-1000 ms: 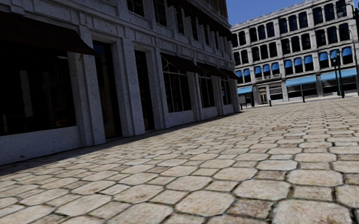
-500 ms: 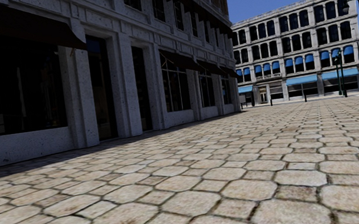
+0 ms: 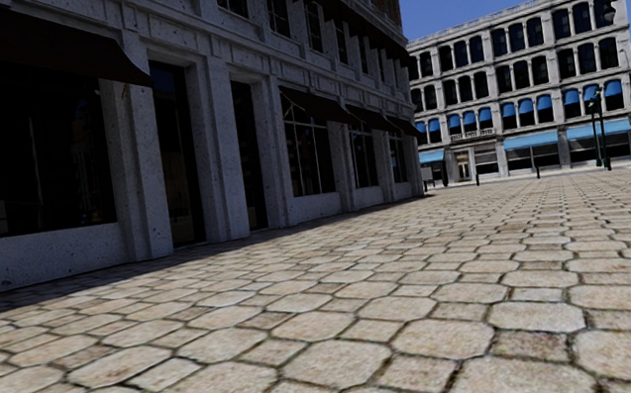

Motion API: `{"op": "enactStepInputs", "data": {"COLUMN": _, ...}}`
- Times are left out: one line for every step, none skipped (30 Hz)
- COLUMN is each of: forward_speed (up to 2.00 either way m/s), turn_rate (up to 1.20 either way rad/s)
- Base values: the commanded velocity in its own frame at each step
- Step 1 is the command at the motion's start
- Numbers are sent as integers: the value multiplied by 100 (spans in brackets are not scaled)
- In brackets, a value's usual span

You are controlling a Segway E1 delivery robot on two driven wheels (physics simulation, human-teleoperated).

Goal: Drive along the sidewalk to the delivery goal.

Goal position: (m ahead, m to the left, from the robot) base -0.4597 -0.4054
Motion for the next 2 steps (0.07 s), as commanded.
{"op": "enactStepInputs", "data": {"forward_speed": 0, "turn_rate": 0}}
{"op": "enactStepInputs", "data": {"forward_speed": 0, "turn_rate": 0}}
